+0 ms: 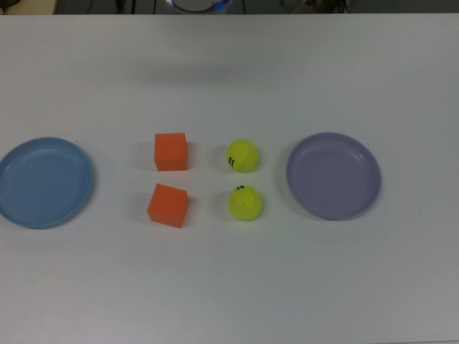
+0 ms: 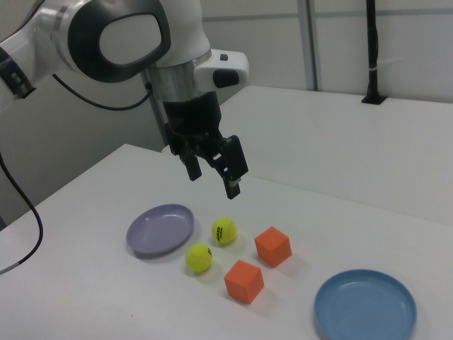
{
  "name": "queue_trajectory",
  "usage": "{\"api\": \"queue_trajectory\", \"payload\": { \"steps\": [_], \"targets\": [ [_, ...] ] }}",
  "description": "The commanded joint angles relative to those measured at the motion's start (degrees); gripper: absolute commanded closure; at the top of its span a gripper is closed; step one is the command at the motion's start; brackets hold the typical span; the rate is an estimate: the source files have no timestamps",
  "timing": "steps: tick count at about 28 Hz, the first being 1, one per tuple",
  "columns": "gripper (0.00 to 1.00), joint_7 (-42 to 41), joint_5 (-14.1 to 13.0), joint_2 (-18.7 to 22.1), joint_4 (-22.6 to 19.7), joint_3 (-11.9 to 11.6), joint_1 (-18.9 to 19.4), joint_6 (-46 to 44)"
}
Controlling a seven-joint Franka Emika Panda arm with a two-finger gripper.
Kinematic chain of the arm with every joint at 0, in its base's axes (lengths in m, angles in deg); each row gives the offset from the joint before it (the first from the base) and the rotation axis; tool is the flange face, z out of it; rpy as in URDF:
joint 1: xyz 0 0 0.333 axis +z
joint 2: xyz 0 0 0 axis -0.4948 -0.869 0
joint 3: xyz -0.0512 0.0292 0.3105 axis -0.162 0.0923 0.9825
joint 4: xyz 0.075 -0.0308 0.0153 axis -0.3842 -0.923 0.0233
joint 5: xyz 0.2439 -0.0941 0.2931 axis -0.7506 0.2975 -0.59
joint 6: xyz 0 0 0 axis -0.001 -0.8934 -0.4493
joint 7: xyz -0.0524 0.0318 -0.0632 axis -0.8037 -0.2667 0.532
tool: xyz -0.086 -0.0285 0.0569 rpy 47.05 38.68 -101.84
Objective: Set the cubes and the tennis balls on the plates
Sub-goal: 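Move the gripper down toward the orange cubes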
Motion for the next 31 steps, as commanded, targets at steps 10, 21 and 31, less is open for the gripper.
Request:
{"api": "queue_trajectory", "payload": {
  "steps": [10, 21, 31],
  "targets": [
    [0.00, 1.77, -1.06, -3.62, -0.98, 1.52, 0.64, 0.54],
    [0.00, 9.86, 0.69, -13.99, -2.65, 4.51, 4.06, 23.30],
    [0.00, 11.34, 5.52, -23.13, -2.74, 4.51, 9.86, 30.94]
  ]
}}
